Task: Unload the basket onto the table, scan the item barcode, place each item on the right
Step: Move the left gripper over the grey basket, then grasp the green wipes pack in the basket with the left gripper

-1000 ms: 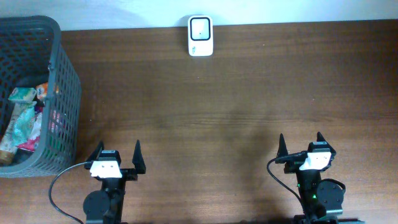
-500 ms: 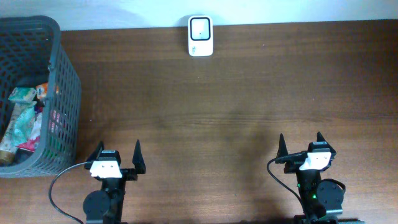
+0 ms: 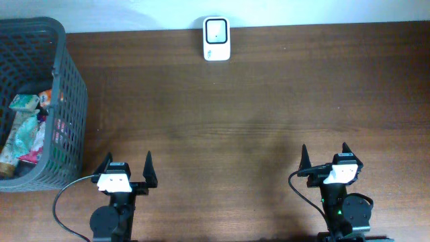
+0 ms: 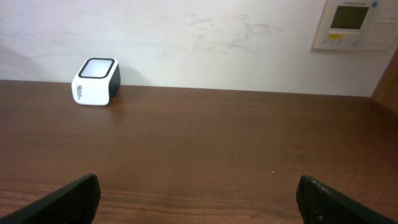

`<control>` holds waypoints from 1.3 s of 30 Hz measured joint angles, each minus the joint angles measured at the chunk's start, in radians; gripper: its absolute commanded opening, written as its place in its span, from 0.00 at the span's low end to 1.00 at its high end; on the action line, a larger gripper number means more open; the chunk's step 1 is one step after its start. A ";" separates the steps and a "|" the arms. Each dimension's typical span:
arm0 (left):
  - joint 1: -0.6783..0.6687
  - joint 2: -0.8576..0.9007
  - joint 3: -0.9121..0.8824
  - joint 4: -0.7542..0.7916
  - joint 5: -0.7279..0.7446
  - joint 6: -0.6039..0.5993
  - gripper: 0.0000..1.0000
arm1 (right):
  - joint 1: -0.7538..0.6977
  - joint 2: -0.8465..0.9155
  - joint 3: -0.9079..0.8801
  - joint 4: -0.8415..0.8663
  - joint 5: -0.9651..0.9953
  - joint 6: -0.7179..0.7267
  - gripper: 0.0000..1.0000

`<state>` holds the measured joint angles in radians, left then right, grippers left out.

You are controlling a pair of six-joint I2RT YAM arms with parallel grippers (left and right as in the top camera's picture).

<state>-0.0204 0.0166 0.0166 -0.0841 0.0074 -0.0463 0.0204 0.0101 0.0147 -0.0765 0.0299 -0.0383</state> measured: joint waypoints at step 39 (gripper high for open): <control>0.067 1.274 1.750 -0.539 0.170 0.092 0.99 | 0.000 0.003 0.000 0.003 0.008 0.000 0.99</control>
<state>0.0463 1.2903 1.7664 -0.6235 0.1772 0.0456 0.0204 0.0132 0.0147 -0.0738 0.0376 -0.0383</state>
